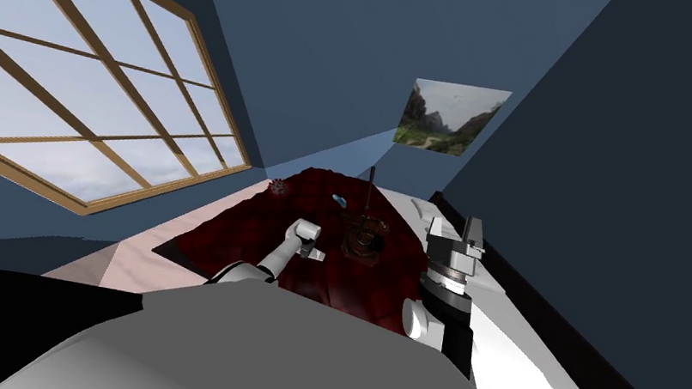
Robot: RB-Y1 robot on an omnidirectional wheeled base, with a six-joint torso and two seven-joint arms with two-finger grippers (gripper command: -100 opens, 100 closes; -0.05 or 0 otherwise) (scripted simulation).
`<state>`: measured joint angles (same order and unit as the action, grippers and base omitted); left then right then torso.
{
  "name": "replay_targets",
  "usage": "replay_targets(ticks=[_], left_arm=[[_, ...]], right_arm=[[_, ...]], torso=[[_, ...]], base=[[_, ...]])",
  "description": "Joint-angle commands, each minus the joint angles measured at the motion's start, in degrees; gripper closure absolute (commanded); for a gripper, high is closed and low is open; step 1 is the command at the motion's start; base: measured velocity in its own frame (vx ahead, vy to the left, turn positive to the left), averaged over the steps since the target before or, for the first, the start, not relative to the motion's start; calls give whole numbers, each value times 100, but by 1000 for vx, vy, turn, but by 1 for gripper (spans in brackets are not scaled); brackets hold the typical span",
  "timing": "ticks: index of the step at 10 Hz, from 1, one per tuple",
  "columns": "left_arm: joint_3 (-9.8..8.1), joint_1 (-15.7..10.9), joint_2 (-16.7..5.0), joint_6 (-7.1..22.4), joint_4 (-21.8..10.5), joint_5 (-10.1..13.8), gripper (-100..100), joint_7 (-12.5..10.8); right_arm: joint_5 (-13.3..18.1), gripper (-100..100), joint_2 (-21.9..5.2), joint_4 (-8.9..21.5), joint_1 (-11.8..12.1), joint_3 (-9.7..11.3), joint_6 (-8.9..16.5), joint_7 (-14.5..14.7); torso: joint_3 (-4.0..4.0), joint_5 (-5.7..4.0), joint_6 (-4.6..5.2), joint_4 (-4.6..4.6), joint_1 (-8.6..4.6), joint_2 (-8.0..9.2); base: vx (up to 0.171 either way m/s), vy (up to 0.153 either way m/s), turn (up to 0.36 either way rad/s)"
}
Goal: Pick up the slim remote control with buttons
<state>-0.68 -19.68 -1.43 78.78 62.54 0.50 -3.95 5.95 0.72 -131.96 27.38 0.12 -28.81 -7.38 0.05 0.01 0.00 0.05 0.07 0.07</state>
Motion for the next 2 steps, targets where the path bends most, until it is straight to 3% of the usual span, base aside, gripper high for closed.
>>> replay_targets(ticks=[1,2], left_arm=[[0,0,0,0,0,0,100,0],[-1,-7,-1,22,7,1,0,-1]], right_arm=[[0,0,0,0,0,0,0,0],[0,0,0,0,0,0,0,0]], torso=[[0,0,0,0,0,0],[-3,0,-1,-2,-2,-4]], base=[[-12,2,-1],[0,0,0]])
